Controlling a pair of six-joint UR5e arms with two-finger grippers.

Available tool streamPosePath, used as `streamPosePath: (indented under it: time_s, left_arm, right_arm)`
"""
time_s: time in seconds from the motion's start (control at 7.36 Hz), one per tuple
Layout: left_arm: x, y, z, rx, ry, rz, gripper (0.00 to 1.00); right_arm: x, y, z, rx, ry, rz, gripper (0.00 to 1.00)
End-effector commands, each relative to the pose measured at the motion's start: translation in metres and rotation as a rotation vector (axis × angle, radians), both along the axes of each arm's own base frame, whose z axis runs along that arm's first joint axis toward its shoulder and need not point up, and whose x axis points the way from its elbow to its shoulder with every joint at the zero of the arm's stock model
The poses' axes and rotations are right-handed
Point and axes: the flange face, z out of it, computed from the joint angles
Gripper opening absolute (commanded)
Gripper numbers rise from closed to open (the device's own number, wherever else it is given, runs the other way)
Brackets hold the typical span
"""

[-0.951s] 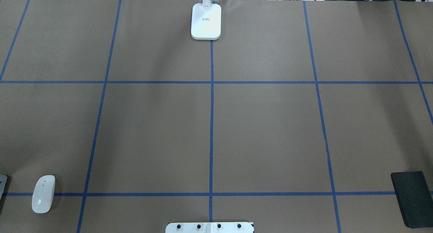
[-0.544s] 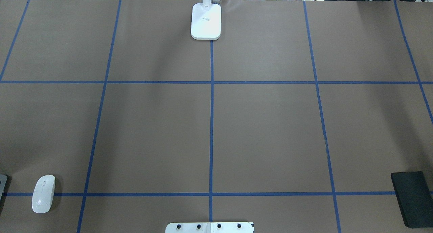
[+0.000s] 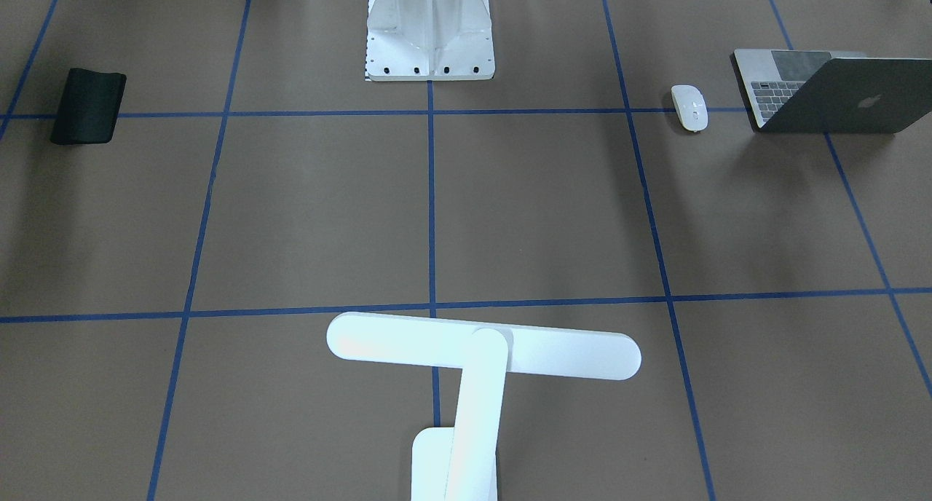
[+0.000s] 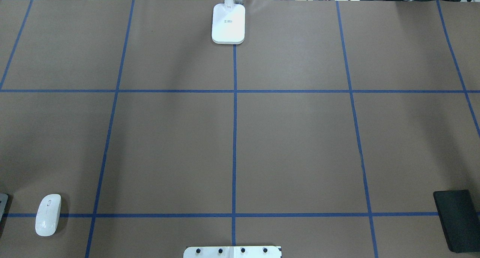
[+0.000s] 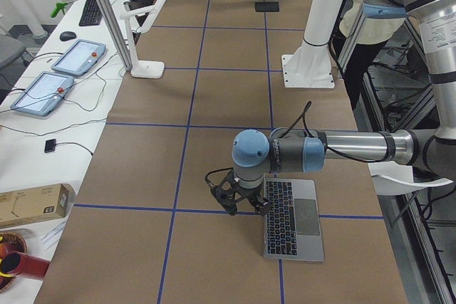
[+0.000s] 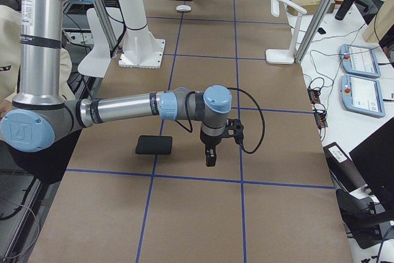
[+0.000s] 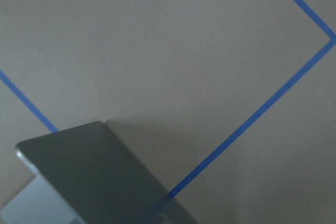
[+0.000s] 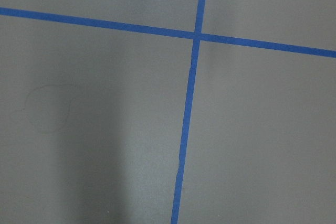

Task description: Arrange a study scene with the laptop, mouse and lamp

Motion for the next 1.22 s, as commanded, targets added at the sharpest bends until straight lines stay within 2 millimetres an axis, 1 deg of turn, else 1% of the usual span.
streamPosePath:
  time_s: [0.0, 0.14, 0.41, 0.68, 1.09]
  left_arm:
    - [-0.006, 0.022, 0.007, -0.087, 0.032, -0.084, 1.00]
    - [-0.007, 0.025, 0.008, -0.121, 0.038, -0.119, 1.00]
    - [-0.004, 0.036, 0.008, -0.237, 0.083, -0.222, 1.00]
    - [-0.002, 0.036, 0.011, -0.256, 0.082, -0.230, 1.00]
    - [0.001, 0.040, 0.019, -0.275, 0.103, -0.228, 1.00]
  right_arm:
    - [0.000, 0.002, -0.004, 0.008, -0.003, 0.000, 1.00]
    - [0.000, 0.003, -0.007, 0.014, -0.006, 0.000, 1.00]
    - [0.000, 0.003, -0.007, 0.013, -0.011, -0.001, 1.00]
    - [-0.001, 0.009, -0.003, 0.005, -0.025, -0.006, 1.00]
    - [-0.002, 0.010, -0.002, 0.005, -0.038, -0.014, 1.00]
